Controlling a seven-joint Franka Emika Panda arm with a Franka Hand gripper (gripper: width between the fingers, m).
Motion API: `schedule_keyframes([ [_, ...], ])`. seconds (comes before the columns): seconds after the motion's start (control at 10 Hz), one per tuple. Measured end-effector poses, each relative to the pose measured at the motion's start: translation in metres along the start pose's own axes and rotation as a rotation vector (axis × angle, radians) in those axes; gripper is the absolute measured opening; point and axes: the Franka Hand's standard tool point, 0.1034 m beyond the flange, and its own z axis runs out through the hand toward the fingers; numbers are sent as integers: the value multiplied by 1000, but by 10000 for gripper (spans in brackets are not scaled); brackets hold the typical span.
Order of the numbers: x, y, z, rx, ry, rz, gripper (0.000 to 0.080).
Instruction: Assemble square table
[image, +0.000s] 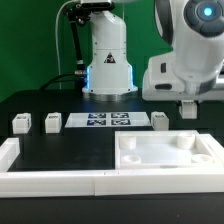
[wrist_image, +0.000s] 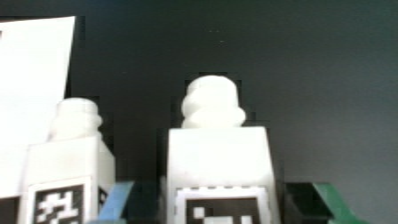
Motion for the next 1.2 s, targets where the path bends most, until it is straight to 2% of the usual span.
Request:
schedule_keyframes([
  [0.2, 3, 0, 4, 0, 3, 1, 290],
  [0.3, 9, -3, 0, 9, 82, -2, 290],
  [0.5, 20, 1, 2, 26, 221, -11, 290],
  [0.6, 23, 1, -10, 33, 268, -12, 290],
  [0.7, 21, 2, -28, 43, 319, -13, 290],
  [1.0, 10, -1, -72, 64, 415, -20, 290],
  [1.2, 10, -5, -92, 85, 536, -8, 290],
])
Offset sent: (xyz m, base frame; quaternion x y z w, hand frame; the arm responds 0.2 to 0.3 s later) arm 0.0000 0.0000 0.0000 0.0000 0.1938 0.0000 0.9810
